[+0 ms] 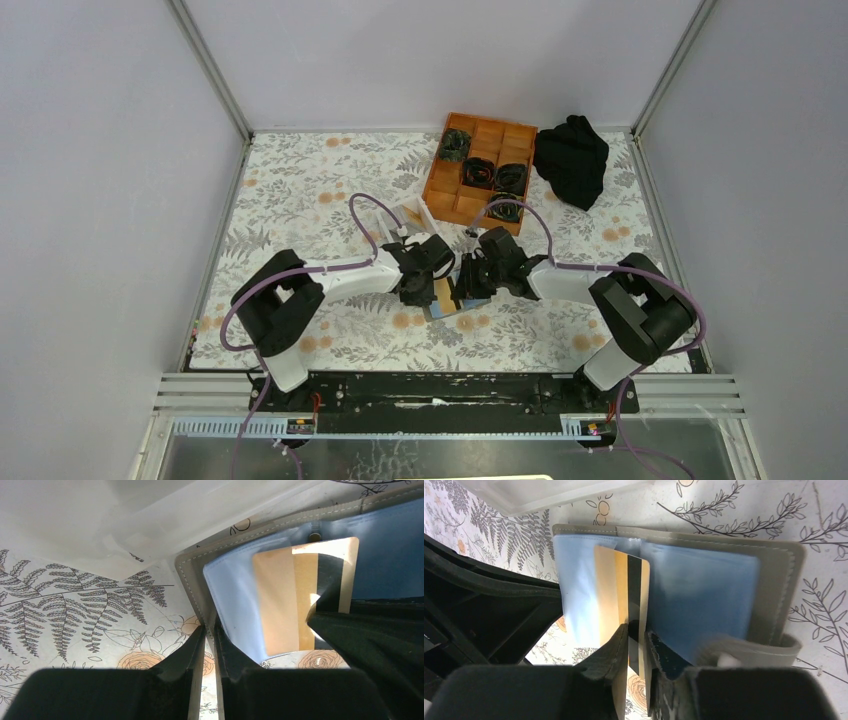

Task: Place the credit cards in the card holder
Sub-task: Insert the credit card into the card holder.

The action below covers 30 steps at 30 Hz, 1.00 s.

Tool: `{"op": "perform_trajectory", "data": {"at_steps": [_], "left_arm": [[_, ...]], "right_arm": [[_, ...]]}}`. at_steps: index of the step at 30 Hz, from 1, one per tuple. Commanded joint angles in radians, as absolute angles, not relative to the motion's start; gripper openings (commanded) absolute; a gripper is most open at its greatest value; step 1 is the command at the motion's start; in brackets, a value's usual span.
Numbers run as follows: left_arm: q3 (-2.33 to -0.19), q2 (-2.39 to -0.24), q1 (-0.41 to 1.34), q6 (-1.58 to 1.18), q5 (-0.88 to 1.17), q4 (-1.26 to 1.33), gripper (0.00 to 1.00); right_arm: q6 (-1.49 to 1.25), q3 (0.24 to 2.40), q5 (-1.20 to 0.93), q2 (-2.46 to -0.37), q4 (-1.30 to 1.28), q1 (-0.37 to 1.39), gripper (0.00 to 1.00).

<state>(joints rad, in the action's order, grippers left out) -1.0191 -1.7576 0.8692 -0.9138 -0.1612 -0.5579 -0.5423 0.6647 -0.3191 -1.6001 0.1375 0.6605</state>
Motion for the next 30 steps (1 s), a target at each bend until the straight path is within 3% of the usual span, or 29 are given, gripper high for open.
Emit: {"op": "perform_trajectory", "data": {"at_steps": [1,19,30], "left_arm": [[-0.948,-1.902,0.842,-0.905,-0.272,-0.483,0.19],[-0.939,-1.886,0.839,-0.899,-0.268,-0.481,0.19],[-0.905,-1.872,0.833,-0.907,-0.245,-0.450,0.19]], "right_arm": [[-0.471,0.638,-0.297,-1.657,-0.107,0.685,0.27],[-0.435,0.734,-0.150,-1.601,-0.245,0.686,0.49],[-0.469,0.724,-0.139,-1.525,-0.192,0.685,0.48]]}}
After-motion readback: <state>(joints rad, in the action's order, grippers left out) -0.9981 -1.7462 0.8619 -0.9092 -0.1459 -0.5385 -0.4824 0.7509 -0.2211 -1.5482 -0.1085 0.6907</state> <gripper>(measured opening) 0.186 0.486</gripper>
